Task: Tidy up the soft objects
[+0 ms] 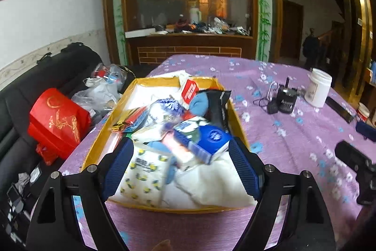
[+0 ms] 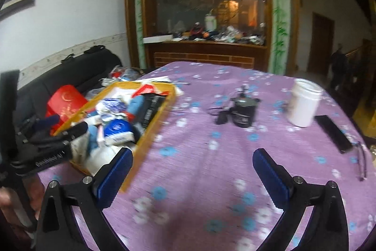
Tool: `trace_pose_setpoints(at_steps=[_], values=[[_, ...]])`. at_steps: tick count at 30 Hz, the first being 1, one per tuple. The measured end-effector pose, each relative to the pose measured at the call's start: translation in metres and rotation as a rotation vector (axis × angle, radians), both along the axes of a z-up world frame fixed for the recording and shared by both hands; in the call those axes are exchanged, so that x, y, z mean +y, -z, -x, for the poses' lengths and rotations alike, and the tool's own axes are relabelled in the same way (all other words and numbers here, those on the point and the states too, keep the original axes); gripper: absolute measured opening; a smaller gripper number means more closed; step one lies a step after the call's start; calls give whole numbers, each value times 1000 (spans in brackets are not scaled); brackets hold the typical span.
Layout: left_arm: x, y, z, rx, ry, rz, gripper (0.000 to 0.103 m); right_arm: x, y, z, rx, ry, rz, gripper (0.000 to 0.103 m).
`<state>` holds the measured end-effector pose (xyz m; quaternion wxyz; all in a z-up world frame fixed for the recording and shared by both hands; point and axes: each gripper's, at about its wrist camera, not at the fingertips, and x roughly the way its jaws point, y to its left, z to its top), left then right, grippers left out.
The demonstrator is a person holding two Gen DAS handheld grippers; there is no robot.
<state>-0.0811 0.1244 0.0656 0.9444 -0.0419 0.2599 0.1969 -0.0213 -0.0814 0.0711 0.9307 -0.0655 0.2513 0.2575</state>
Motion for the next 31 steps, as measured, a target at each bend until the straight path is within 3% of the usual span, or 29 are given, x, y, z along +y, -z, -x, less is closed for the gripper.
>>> trace_pose_setpoints(at_steps=[7, 14, 20, 27, 31], values=[[-29, -4, -4, 5, 35, -26, 84, -32, 8, 5, -34, 35, -22, 103], [-21, 0, 12, -19, -98, -159, 84, 3, 14, 35, -83, -160, 38, 103], [-2, 10, 21, 13, -155, -156, 84, 20, 16, 62, -158, -262, 75, 103], [-15, 8, 14, 27, -89, -189, 84, 10, 13, 53, -121, -233, 28, 103], [-32, -2, 12, -5, -33, -186, 84, 3, 10, 50, -124, -202, 19, 103]])
